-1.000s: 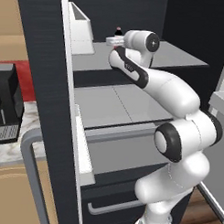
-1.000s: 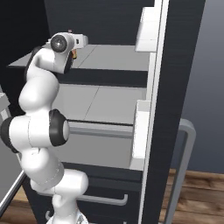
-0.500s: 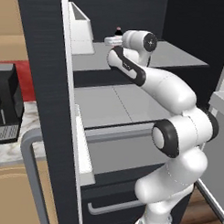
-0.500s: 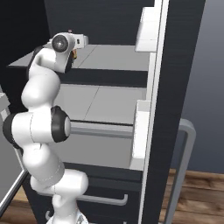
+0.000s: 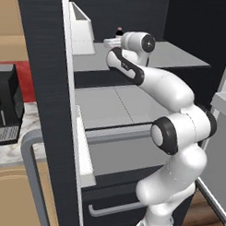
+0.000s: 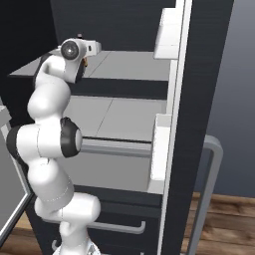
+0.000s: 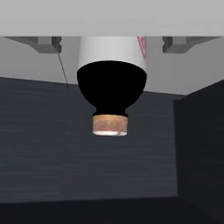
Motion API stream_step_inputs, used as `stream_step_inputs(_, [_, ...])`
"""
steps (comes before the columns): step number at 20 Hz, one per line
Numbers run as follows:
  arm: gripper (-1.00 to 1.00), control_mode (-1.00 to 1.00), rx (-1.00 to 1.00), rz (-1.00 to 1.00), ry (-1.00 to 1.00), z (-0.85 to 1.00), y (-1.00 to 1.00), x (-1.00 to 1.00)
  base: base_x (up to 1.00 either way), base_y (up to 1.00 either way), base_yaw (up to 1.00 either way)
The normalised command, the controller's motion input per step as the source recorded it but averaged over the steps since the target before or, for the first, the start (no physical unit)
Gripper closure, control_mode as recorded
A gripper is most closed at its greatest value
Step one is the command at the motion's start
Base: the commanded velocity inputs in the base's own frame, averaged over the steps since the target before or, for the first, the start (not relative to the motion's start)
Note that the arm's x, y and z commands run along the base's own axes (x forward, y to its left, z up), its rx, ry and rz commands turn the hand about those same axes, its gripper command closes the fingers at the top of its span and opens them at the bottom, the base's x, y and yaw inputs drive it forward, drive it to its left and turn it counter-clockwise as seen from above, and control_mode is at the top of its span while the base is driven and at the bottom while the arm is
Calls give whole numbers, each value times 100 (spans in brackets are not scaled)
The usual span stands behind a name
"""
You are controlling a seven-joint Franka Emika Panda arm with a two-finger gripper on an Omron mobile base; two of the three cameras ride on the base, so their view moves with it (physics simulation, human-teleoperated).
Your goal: Open the fridge, grab two sodas, and place both sodas inside the bowl with ice on the dining counter.
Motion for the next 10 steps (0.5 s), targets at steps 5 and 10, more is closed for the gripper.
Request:
stream_step_inputs(5, [100,-100,0,0,0,-9,0,14,0,0,0])
stream_step_inputs(10, [100,-100,-1,0,1,-4,0,2,0,0,0])
